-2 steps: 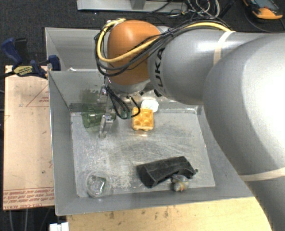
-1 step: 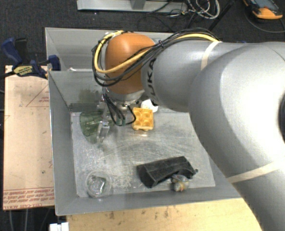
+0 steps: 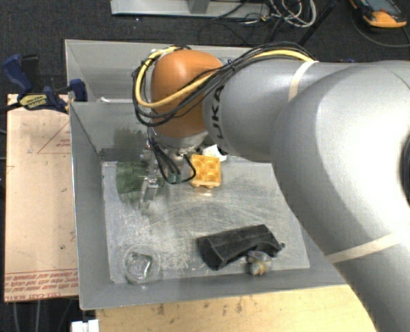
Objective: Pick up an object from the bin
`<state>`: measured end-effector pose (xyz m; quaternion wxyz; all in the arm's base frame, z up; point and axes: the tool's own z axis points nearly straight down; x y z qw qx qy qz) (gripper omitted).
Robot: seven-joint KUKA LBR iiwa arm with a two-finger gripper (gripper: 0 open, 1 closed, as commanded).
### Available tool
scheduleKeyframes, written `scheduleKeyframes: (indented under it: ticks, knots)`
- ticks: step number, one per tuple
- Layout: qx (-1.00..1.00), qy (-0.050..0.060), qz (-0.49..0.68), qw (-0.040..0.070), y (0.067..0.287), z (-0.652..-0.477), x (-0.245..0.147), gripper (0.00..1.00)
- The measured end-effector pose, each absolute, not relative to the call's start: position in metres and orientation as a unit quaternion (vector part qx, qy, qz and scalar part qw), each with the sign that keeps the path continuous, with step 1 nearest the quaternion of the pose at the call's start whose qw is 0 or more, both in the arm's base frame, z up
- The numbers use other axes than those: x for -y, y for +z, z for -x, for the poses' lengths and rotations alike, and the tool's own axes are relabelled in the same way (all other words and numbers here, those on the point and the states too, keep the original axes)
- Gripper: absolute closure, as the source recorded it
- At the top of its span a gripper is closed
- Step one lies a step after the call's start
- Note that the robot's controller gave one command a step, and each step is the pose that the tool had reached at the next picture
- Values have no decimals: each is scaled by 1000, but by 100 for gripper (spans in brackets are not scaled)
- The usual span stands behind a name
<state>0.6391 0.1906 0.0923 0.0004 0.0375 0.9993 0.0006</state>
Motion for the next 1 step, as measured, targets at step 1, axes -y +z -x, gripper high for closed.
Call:
scheduleKeyframes:
  ticks: [1]
  knots:
    - [-999,2,47,5,77,-632,-218,100]
